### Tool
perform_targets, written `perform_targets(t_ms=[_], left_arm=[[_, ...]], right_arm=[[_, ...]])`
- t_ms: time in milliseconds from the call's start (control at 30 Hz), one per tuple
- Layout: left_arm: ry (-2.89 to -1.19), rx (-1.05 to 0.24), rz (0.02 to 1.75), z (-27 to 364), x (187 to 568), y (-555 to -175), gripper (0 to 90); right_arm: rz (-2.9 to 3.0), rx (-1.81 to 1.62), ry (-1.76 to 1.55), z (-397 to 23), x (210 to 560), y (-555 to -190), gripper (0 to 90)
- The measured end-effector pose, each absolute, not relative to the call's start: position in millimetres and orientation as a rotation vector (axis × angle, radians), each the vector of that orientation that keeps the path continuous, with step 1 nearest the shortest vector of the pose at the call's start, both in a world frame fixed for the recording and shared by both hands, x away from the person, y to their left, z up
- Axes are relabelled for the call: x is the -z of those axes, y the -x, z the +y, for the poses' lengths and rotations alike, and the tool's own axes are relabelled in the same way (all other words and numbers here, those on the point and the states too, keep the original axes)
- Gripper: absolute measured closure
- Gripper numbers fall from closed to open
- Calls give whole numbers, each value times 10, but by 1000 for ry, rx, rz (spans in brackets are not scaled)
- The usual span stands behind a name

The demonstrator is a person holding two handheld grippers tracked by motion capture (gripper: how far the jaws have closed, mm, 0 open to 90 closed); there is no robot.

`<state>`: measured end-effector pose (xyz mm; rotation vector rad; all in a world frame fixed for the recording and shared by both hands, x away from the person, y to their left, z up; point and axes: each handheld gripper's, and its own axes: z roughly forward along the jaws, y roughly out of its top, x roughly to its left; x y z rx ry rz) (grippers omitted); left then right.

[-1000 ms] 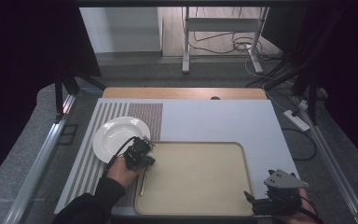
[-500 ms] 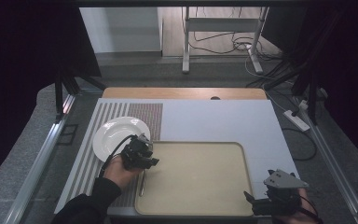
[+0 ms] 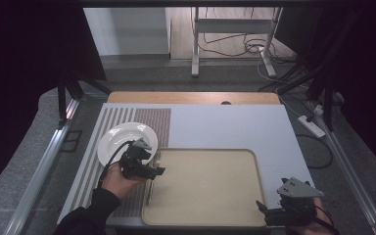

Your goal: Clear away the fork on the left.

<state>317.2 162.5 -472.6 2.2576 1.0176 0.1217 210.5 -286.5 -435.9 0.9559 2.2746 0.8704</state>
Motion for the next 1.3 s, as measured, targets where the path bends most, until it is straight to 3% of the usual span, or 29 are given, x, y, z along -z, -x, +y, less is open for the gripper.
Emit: perform_targets(t_ms=[667,1300], left_arm=[[-2157,-75,1053,1901,4637,-3061,39],[-2102,-167,1056,2069,4601,-2872,0]], right_arm=[[2273,-874,-960,-2867,4359,-2107,0],[2274,-871,-963,-2869,4358,-2110,0]])
